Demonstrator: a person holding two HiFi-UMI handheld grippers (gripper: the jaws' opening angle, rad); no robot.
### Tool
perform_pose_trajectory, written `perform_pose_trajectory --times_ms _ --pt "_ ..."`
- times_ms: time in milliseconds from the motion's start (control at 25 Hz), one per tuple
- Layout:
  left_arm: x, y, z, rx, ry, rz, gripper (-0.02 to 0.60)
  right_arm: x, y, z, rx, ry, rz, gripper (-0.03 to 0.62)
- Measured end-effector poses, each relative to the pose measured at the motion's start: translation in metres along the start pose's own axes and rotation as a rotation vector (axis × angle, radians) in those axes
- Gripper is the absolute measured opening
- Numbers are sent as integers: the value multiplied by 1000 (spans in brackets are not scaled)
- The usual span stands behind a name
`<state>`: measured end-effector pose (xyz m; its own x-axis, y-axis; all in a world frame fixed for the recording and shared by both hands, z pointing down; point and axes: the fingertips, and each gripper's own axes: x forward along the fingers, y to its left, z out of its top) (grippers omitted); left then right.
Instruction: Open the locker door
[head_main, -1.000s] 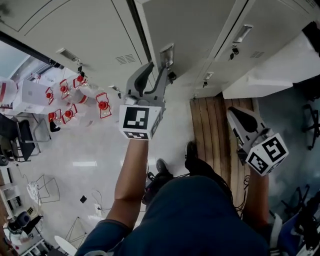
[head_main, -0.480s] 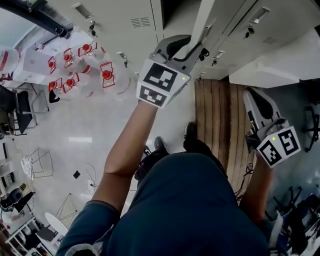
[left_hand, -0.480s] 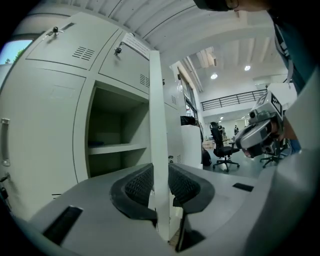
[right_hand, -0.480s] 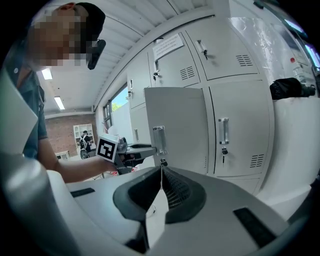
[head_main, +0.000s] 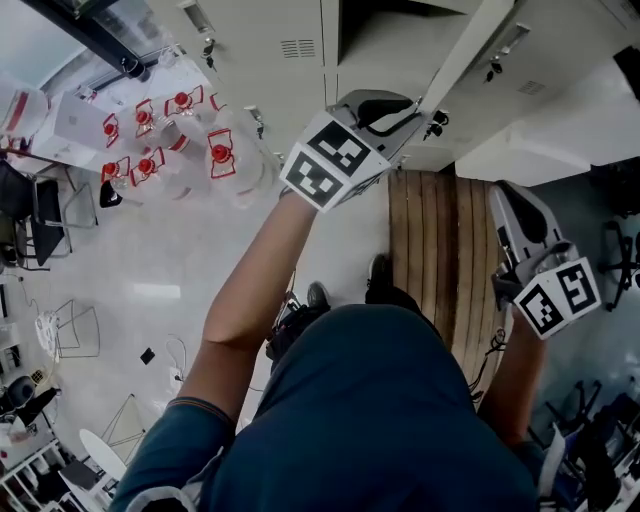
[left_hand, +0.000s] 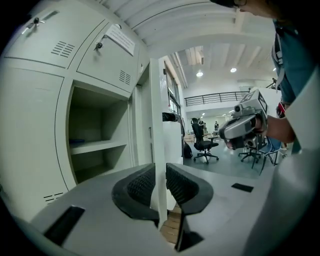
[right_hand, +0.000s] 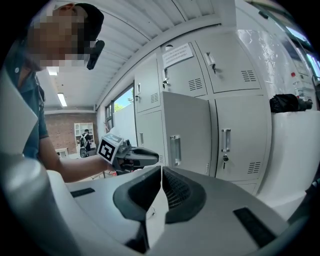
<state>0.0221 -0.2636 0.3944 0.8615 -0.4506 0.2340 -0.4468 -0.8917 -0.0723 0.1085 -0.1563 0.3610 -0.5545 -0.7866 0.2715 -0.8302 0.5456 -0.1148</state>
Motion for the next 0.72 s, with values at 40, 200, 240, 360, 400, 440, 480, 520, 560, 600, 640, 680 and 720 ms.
perform_pose_trajectory --times_ms 40,200,240,360,400,440,480,520,560,600,640,680,720 --pt "-8 -3 2 8 0 -3 80 -2 5 1 -4 -1 1 37" --pt "-48 -14 16 30 -22 -4 64 -10 26 7 -24 -12 13 37" --pt "-60 -17 20 28 -28 -1 63 -13 31 9 -28 -17 16 37" --pt "-99 -25 34 2 -56 17 55 -22 46 17 -17 -39 37 37" --pt "-112 -26 40 -5 -75 27 55 -25 51 19 -5 -49 50 37" --pt "-125 -27 46 -10 -92 36 55 -28 56 22 8 -60 63 37" --pt "-137 -28 51 -11 -106 47 55 -31 61 24 18 -71 76 37" --pt "-150 -29 55 -10 -117 59 55 -34 66 25 24 -79 85 37" --pt "-163 -30 59 -6 -124 74 54 -37 71 27 27 -86 93 37" --pt "-176 -32 62 -2 -127 90 54 -40 76 27 29 -91 99 37" --pt "-189 -33 65 2 -129 108 54 -44 80 28 30 -95 102 37" --pt "-202 -34 68 6 -133 126 54 -47 84 29 31 -101 103 37" --pt "-214 -35 70 11 -140 142 54 -51 88 30 30 -107 100 37"
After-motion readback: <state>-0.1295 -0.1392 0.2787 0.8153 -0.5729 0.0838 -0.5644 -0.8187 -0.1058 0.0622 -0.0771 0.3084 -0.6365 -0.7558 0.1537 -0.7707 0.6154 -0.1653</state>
